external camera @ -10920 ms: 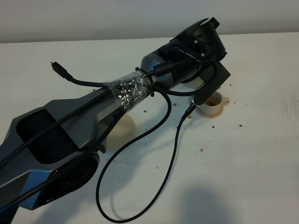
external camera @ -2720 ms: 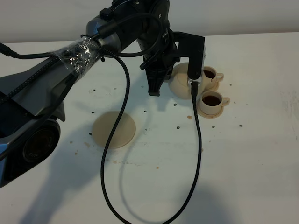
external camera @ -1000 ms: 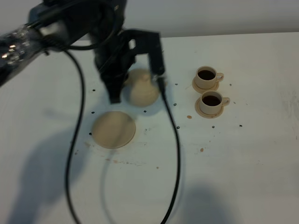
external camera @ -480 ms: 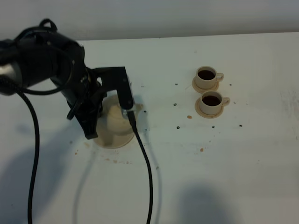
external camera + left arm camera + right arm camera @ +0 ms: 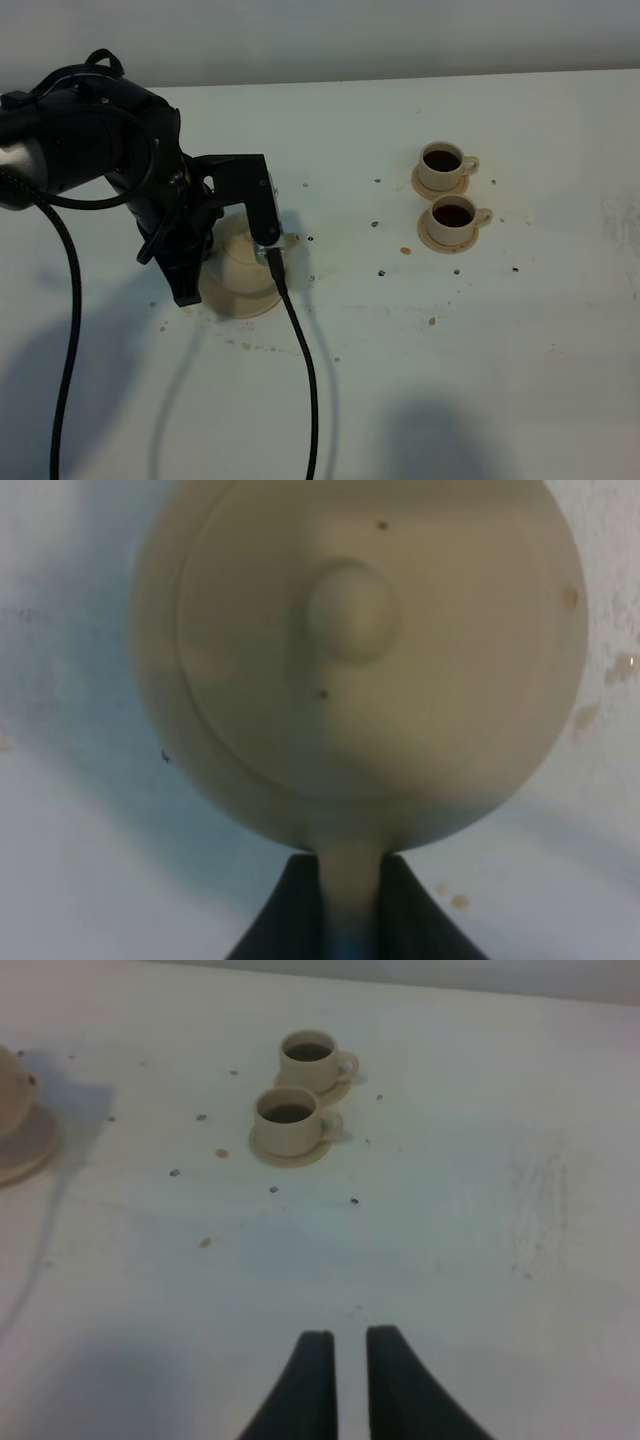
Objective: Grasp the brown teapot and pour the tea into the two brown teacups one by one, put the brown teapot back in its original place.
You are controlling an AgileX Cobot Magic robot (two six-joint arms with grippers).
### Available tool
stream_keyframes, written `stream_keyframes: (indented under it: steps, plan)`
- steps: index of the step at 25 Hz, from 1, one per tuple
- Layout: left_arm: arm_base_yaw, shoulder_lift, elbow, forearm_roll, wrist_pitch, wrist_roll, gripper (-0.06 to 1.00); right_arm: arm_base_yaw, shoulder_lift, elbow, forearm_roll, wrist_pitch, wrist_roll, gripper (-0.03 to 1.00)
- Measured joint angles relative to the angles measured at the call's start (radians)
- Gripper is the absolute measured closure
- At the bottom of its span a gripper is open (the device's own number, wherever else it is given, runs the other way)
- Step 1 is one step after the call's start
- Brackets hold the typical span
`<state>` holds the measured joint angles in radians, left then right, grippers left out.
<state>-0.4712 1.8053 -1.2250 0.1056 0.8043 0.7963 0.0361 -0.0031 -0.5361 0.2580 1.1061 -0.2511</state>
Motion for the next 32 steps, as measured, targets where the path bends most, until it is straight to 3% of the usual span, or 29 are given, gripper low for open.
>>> stream_keyframes:
  steps: [9, 16, 24, 32]
  plan:
    - [0.000, 0.000, 0.117, 0.019, -0.087, -0.215, 0.87, 0.000, 0.000, 0.000, 0.000, 0.000, 0.000, 0.88]
    - [0.000, 0.000, 0.169, 0.026, -0.136, -0.306, 0.87, 0.000, 0.000, 0.000, 0.000, 0.000, 0.000, 0.88]
    - [0.001, 0.000, 0.177, 0.035, -0.194, -0.349, 0.87, 0.000, 0.000, 0.000, 0.000, 0.000, 0.000, 0.88]
    - [0.001, 0.000, 0.177, 0.036, -0.172, -0.372, 0.87, 0.000, 0.000, 0.000, 0.000, 0.000, 0.000, 0.88]
